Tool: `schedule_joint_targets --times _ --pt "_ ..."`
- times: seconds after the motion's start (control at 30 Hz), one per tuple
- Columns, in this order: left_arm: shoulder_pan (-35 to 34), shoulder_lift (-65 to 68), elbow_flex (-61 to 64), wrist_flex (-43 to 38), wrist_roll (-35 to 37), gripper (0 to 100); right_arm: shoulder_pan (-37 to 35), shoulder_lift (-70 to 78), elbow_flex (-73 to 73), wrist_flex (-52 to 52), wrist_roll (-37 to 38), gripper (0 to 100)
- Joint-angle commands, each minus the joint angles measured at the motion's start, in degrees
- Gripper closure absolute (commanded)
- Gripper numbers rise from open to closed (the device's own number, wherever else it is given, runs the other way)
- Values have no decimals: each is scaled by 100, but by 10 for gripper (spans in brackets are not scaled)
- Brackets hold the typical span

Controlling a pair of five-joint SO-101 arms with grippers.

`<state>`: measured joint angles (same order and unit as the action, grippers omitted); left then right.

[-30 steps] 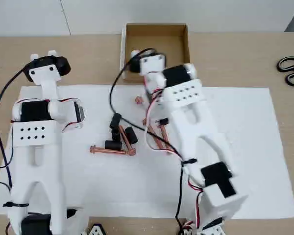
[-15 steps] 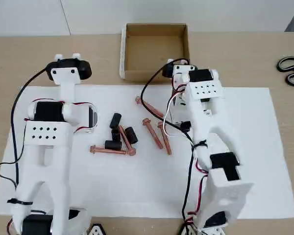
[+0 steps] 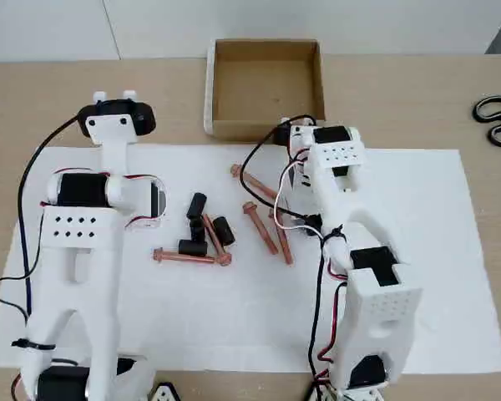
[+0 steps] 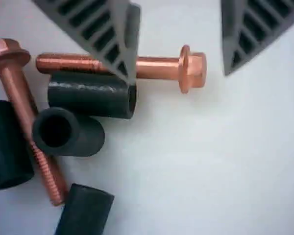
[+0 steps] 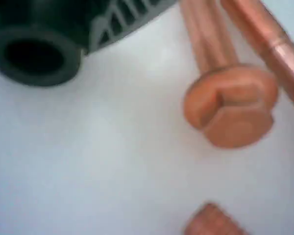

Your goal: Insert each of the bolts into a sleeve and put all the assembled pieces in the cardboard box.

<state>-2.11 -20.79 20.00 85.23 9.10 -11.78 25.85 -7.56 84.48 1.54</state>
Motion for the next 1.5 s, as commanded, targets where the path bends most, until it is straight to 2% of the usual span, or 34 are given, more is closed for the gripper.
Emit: schedule_joint_targets --times 0.0,0.17,0.6,0.77,0.8,1.0,1.1,1.2,1.33,1.47 --pt "0 -220 -22 9 -62 889 40 22 -26 -48 18 911" --pt "26 -211 -22 0 -70 889 31 84 -26 -13 53 854" --pt "26 -193 -22 -9 -70 889 4 92 0 -136 53 857" --pt "26 -193 -22 0 -70 889 13 92 0 -198 53 998" --pt "26 -193 -22 0 -70 889 22 92 0 -189 53 991" --pt "35 -176 -22 114 -88 889 110 -286 -703 681 53 995" --pt "299 -167 -40 387 -334 889 171 -848 -1319 1305 53 995" --pt "492 -167 -101 457 -369 889 224 -1393 -1451 1402 70 995" --pt "536 132 -848 607 -343 889 409 -1938 -1442 1481 149 995" --pt "545 1187 -2255 1099 62 889 813 -2273 -1442 1481 149 995"
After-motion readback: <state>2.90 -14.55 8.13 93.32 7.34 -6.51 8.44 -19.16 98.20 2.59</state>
